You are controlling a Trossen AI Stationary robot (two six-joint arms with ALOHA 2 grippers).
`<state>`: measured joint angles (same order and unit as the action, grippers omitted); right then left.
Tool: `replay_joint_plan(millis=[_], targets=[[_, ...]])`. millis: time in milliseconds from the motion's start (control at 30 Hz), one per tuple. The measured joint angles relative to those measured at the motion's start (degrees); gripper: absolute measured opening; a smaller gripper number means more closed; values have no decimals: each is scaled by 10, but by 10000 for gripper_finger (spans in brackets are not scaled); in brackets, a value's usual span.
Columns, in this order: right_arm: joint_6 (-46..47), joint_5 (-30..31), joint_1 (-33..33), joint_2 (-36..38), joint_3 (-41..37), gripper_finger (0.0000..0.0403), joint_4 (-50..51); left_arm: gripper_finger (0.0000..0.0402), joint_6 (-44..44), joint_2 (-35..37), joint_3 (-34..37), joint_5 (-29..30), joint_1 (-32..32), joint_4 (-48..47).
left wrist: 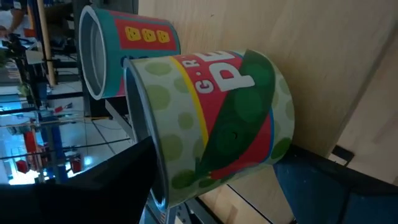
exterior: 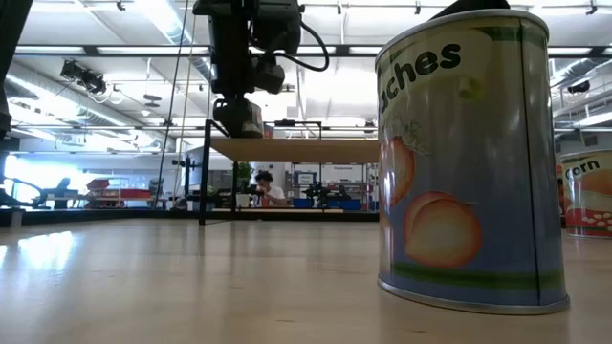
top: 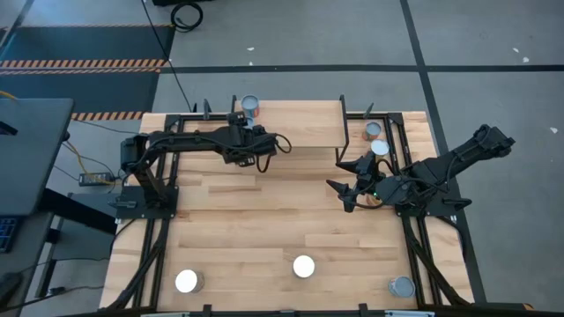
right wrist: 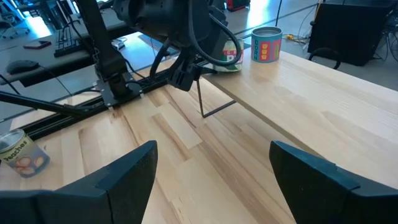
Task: Pick and place cans onto a shelf
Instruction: Put the can of peas on the shelf aligned with the can of corn
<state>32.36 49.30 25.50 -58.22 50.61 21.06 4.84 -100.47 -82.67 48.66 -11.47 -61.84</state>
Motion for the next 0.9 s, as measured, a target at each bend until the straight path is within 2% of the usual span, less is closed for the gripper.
replay_joint_plan(millis=[433,700,900], targets=[[-5,0,0,0,0,317,8,318,5,30,0,-16,17,-6],[-9,0,0,0,0,317,20,318,19,32,0,-55,15,-8],[-10,0,0,0,0,317,28,318,29,36,0,-46,15,-7]])
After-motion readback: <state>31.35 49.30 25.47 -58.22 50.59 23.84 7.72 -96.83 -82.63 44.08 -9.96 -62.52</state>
